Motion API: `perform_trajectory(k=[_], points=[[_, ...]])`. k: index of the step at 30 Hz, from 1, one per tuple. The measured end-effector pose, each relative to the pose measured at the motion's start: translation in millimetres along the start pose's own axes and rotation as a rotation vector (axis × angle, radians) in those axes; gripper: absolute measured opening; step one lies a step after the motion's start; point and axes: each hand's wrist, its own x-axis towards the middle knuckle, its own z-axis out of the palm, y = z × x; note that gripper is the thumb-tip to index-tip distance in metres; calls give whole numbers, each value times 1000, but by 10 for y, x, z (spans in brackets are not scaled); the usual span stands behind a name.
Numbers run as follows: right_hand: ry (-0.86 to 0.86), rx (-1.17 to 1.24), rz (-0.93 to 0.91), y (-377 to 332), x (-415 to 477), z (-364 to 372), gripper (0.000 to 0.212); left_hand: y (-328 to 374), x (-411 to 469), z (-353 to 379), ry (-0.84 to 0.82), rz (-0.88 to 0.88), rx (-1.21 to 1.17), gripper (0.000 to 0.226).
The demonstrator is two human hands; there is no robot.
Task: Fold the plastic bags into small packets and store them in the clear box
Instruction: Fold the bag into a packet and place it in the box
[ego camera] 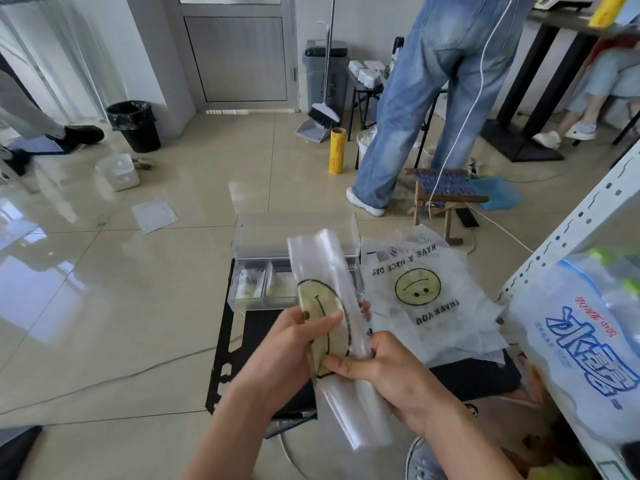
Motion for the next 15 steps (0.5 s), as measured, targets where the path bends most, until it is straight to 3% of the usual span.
perform_trajectory(k=[2,5,8,11,13,15], points=[[23,45,29,2,16,6,27,-27,-2,71,51,17,-20,19],[13,108,94,-7,20,71,58,3,24,55,92,62,-85,24],[-54,77,41,-11,21,159,38,21,54,13,133,90,-143,29],[-11,60,-14,7,43,248,22,37,66,13,150,105,-218,30],[22,45,-15,-14,54,286,17,43,84,-15,157,106,-238,31],[32,-35,1,-68,58,261,26,62,88,-57,152,86,-228,32]])
